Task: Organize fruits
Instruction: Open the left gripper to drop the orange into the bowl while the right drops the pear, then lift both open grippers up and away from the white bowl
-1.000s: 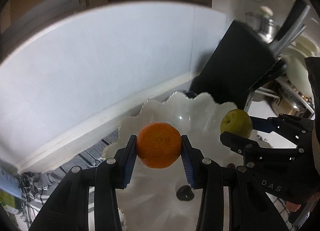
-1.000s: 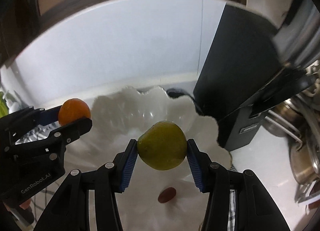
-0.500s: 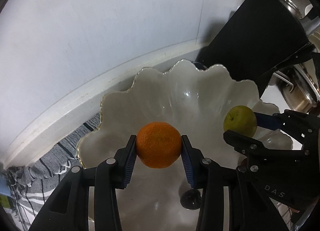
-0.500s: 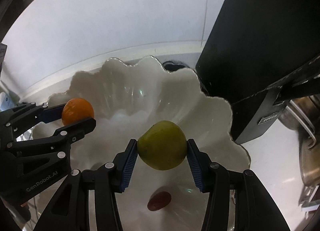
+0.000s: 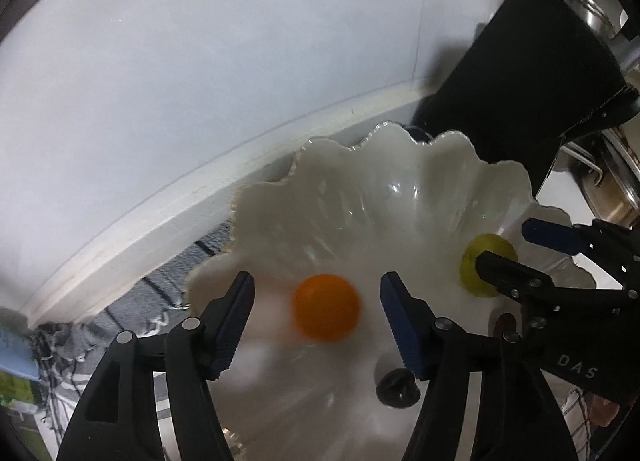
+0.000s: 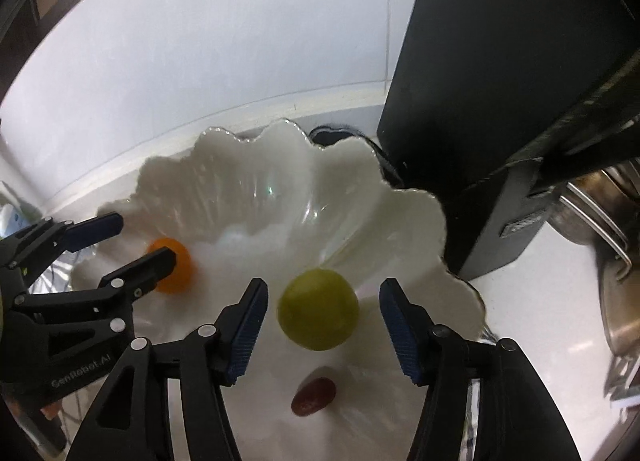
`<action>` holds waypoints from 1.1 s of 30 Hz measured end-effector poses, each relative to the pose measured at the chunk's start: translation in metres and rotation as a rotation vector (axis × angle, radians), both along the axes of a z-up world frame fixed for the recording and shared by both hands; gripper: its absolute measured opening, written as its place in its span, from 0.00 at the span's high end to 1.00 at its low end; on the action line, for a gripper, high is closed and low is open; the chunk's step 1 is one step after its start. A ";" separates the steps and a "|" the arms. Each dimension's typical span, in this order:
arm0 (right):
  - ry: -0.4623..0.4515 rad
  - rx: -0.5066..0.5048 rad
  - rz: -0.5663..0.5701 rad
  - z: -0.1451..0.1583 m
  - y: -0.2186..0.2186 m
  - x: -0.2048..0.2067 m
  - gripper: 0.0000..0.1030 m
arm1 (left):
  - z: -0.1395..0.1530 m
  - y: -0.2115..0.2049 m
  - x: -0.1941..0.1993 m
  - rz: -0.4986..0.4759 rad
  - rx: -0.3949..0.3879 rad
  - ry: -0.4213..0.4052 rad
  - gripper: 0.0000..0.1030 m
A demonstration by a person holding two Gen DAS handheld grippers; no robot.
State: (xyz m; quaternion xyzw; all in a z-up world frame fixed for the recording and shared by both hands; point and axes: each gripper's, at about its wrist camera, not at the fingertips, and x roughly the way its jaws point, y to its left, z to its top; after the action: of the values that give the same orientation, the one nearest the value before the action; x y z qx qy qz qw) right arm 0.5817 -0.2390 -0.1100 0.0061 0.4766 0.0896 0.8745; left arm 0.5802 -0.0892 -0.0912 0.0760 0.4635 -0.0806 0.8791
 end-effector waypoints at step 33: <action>-0.374 -0.024 -0.049 0.122 -0.006 -0.184 0.42 | 0.113 0.013 -0.169 -0.060 -0.078 -0.303 0.31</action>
State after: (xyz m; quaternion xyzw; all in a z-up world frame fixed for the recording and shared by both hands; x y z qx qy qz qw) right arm 0.3978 -0.2451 0.0120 -0.0095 0.3064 0.0623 0.9498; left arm 0.4112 -0.0766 0.0216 0.0670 0.3196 -0.1123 0.9385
